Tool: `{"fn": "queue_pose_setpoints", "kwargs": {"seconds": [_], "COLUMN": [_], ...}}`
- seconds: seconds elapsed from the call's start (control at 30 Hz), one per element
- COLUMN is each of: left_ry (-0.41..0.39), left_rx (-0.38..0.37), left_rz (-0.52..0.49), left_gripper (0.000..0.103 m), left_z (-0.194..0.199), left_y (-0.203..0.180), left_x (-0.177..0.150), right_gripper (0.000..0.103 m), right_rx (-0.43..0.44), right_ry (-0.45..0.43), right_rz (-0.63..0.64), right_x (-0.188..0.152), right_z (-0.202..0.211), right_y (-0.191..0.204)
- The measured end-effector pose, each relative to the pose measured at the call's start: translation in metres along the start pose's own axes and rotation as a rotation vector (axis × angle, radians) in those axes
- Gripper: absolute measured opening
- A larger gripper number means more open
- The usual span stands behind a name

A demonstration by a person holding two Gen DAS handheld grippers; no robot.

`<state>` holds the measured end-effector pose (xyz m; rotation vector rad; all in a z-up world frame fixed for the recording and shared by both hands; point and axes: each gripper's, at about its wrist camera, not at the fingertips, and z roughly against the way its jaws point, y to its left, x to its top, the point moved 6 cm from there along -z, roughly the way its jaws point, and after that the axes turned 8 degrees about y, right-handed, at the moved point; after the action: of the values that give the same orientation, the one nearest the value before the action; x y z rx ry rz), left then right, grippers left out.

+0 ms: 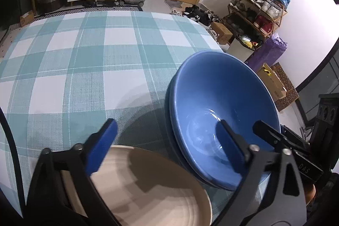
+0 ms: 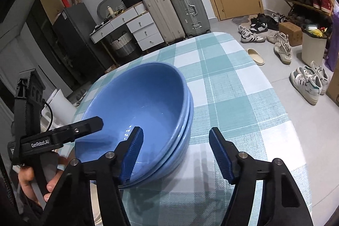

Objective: Organize plates and bowls

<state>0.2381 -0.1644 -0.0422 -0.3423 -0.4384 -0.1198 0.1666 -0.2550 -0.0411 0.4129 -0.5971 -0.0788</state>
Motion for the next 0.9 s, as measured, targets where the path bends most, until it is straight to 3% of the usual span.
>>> {"fn": "queue_pose_setpoints", "kwargs": {"seconds": [0.27, 0.47, 0.9], "left_ry": [0.005, -0.002, -0.033], "left_rx": [-0.030, 0.015, 0.029], "left_rz": [-0.045, -0.098, -0.114], "left_gripper": [0.034, 0.033, 0.033], "left_z": [0.000, 0.003, 0.022], "left_y": [-0.013, -0.023, -0.029], "left_x": [-0.004, -0.008, -0.013], "right_gripper": [0.044, 0.039, 0.039], "right_rx": [-0.007, -0.046, -0.067], "right_ry": [-0.009, -0.013, -0.039], "right_rz": [0.025, 0.038, 0.056], "right_x": [-0.002, -0.002, -0.001], "right_z": [0.003, 0.003, 0.018], "right_y": [0.012, 0.011, 0.017]}}
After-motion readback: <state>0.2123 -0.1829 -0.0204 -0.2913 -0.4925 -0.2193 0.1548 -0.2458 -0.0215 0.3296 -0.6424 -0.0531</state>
